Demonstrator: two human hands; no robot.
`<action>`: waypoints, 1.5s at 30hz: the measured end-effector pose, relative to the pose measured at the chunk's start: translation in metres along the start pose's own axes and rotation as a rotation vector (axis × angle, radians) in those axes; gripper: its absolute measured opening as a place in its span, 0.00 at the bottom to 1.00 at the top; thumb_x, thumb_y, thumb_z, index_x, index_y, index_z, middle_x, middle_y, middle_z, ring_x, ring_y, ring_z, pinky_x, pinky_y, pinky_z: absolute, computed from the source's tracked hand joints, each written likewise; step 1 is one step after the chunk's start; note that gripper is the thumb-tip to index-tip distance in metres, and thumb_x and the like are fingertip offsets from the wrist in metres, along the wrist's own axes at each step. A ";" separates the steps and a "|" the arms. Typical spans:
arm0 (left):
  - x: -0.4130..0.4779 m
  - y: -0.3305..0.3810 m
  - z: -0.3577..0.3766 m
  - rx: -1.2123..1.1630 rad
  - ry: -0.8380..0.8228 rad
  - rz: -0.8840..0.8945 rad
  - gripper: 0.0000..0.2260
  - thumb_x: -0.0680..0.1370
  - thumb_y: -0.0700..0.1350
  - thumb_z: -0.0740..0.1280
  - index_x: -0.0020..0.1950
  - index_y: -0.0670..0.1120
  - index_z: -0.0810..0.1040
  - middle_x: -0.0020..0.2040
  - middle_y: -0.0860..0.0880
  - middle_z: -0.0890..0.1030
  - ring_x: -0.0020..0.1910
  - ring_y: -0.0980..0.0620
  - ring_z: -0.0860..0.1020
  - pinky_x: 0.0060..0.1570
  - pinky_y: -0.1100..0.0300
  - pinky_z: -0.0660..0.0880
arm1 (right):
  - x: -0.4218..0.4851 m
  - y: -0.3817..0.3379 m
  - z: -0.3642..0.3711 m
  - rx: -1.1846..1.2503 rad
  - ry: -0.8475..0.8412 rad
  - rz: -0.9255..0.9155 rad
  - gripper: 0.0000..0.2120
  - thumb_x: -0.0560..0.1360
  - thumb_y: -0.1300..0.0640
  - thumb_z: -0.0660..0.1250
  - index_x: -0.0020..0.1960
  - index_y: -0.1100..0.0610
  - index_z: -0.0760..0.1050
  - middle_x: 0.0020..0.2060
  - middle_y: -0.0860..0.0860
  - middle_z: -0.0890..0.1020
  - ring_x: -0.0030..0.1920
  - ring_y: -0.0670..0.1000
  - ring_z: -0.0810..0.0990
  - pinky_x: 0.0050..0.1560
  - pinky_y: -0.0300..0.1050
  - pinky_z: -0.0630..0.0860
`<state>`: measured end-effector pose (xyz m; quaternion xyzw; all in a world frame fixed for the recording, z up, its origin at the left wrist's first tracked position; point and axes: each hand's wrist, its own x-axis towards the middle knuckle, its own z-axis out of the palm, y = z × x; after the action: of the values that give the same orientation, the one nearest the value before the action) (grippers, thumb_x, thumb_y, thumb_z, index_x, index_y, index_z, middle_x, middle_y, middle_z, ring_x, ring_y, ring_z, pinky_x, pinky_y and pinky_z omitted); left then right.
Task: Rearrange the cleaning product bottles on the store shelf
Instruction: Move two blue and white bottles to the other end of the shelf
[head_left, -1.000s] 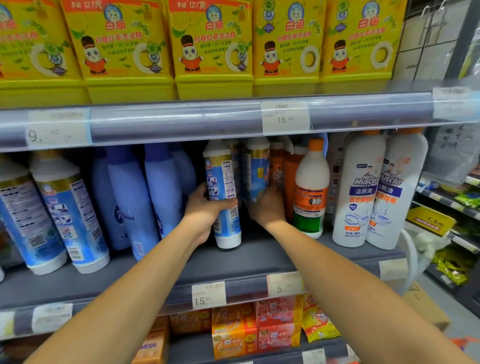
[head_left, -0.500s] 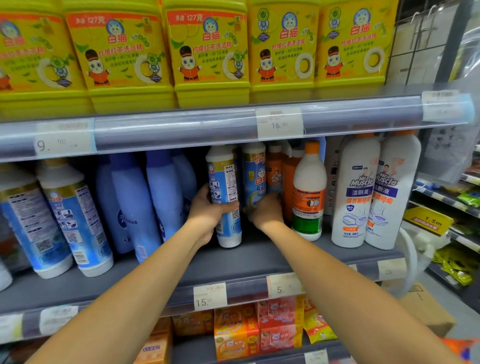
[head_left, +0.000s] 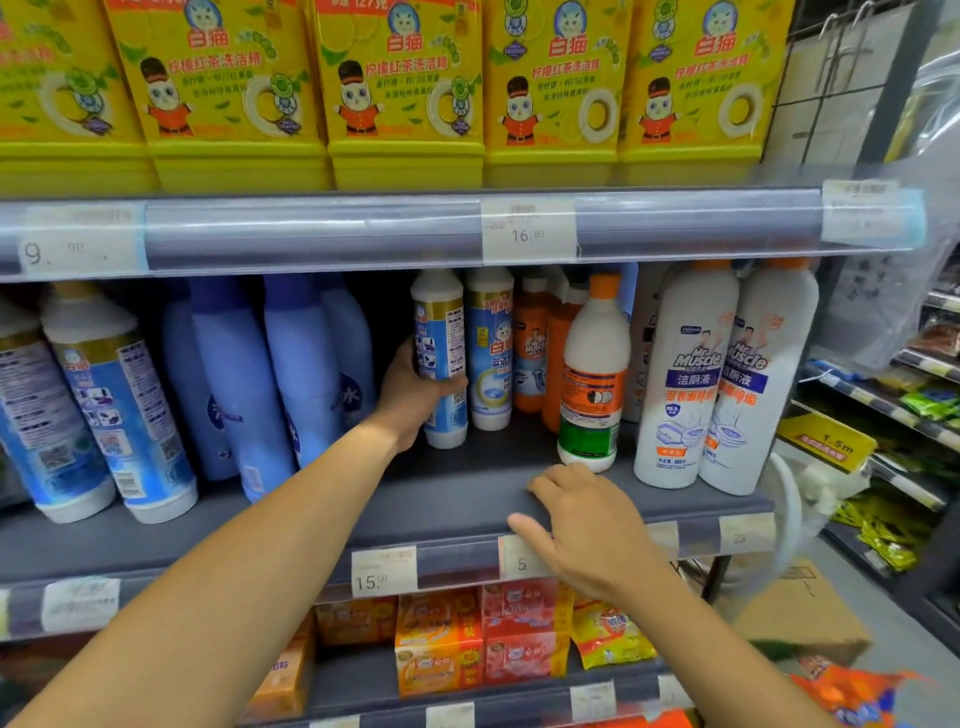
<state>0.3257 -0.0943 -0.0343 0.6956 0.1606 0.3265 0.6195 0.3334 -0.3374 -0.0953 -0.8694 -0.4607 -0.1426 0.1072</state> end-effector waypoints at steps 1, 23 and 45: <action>-0.001 -0.003 0.000 0.031 0.009 0.002 0.30 0.67 0.31 0.76 0.65 0.46 0.70 0.62 0.46 0.79 0.60 0.47 0.79 0.59 0.49 0.76 | -0.002 0.000 0.005 -0.030 0.026 -0.017 0.30 0.76 0.32 0.46 0.55 0.53 0.75 0.51 0.50 0.78 0.51 0.53 0.74 0.50 0.49 0.72; 0.005 -0.035 0.024 0.416 0.266 0.015 0.37 0.58 0.45 0.83 0.64 0.43 0.73 0.62 0.44 0.79 0.60 0.46 0.78 0.59 0.48 0.77 | -0.005 -0.003 0.021 -0.012 0.256 0.035 0.24 0.74 0.34 0.57 0.52 0.51 0.79 0.46 0.46 0.80 0.45 0.49 0.79 0.41 0.45 0.77; -0.139 0.020 -0.039 1.018 -0.269 -0.019 0.15 0.70 0.51 0.74 0.54 0.49 0.79 0.52 0.51 0.81 0.51 0.53 0.79 0.52 0.61 0.75 | 0.007 -0.011 -0.006 0.106 -0.069 0.041 0.23 0.76 0.37 0.57 0.61 0.52 0.73 0.54 0.51 0.74 0.56 0.54 0.72 0.54 0.49 0.72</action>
<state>0.1945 -0.1560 -0.0497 0.9427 0.2243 0.1094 0.2214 0.3269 -0.3280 -0.0867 -0.8762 -0.4530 -0.0856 0.1402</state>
